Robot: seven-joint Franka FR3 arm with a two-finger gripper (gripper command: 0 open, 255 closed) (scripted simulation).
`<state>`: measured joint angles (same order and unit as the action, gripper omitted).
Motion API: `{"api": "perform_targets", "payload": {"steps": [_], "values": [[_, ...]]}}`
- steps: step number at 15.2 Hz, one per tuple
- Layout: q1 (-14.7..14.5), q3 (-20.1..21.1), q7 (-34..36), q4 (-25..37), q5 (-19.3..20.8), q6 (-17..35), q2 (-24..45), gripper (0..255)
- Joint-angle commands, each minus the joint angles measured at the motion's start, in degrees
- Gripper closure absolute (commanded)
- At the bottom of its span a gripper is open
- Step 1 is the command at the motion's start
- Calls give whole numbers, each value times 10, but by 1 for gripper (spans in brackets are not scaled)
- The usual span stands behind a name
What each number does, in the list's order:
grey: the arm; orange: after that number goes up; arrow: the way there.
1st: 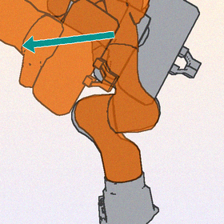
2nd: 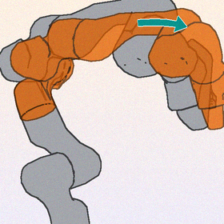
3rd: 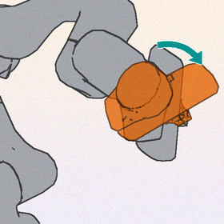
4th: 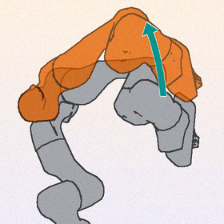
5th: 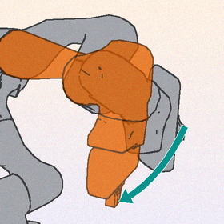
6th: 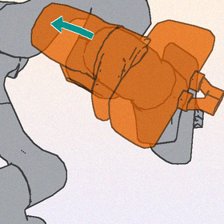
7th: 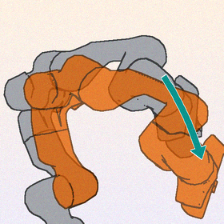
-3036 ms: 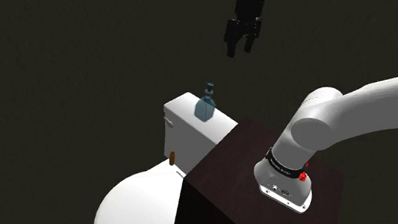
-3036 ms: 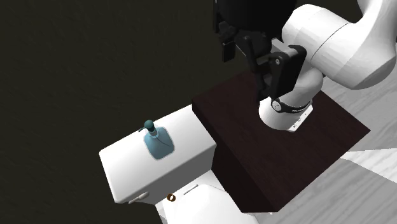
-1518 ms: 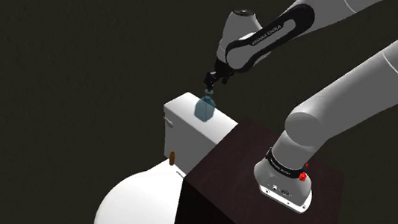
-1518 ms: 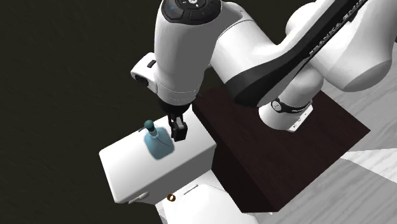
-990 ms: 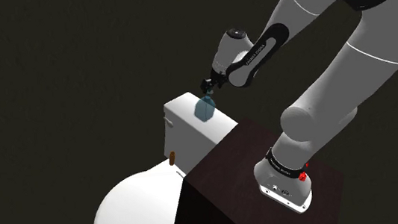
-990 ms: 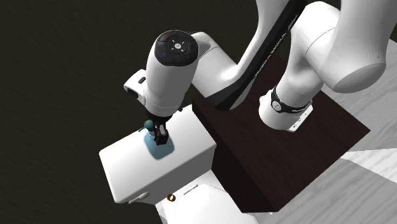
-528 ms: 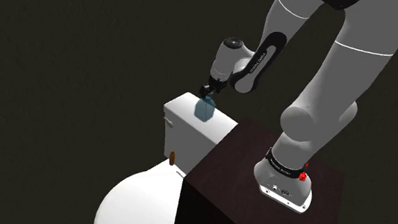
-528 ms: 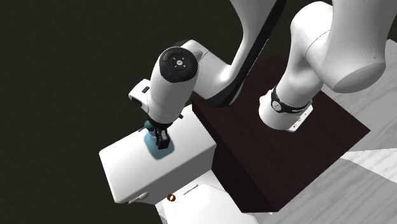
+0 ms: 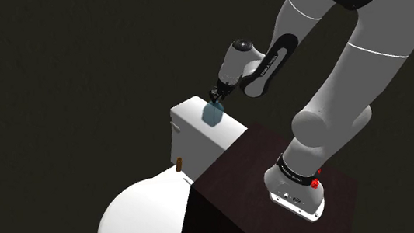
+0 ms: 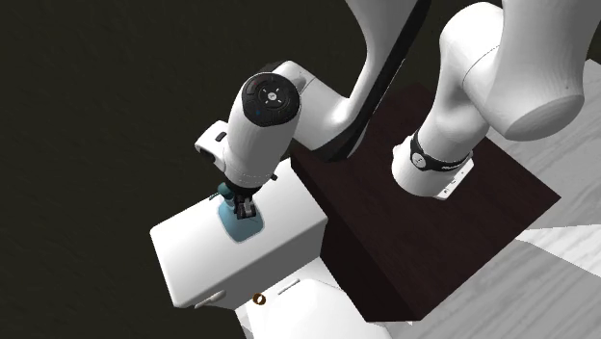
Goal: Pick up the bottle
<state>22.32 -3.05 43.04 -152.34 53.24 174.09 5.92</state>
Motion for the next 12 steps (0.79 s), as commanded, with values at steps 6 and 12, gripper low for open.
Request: {"api": "perform_targets", "payload": {"steps": [6,12], "values": [[14,29,-95,-19,-108,-23,-42,255],[-1,38,-202,-33,-234,-66,-102,255]]}}
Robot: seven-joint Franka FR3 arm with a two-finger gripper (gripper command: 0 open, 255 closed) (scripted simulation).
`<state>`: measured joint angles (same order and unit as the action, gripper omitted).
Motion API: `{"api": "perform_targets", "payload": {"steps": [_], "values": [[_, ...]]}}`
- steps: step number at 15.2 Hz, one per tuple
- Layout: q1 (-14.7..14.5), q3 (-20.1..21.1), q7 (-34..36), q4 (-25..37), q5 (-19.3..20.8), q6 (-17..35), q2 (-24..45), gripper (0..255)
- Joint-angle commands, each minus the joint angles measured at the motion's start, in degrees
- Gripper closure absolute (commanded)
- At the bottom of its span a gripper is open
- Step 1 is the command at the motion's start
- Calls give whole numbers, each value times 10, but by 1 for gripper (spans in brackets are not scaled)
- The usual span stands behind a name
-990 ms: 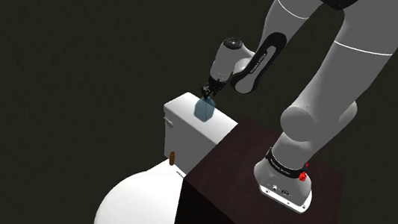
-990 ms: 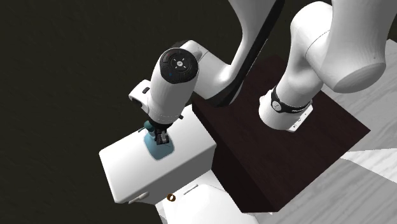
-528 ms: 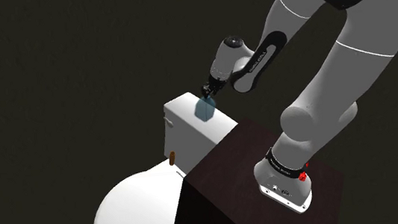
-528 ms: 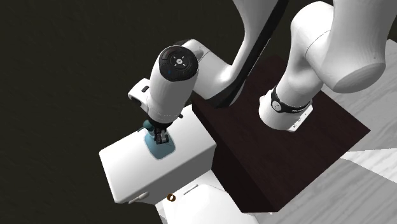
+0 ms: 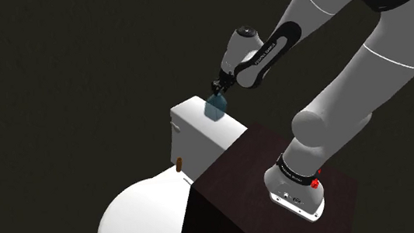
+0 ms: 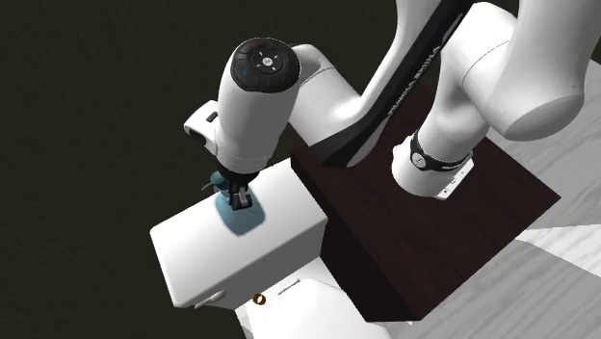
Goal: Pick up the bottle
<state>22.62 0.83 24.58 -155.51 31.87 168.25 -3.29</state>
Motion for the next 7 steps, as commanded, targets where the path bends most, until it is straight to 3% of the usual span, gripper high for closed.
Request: {"api": "perform_targets", "payload": {"steps": [1,5,7], "values": [[-8,-1,-30,-2,-35,-16,-19,255],[-25,-9,-70,-2,-83,-51,-55,255],[-26,-9,-71,-2,-84,-52,-56,255]]}}
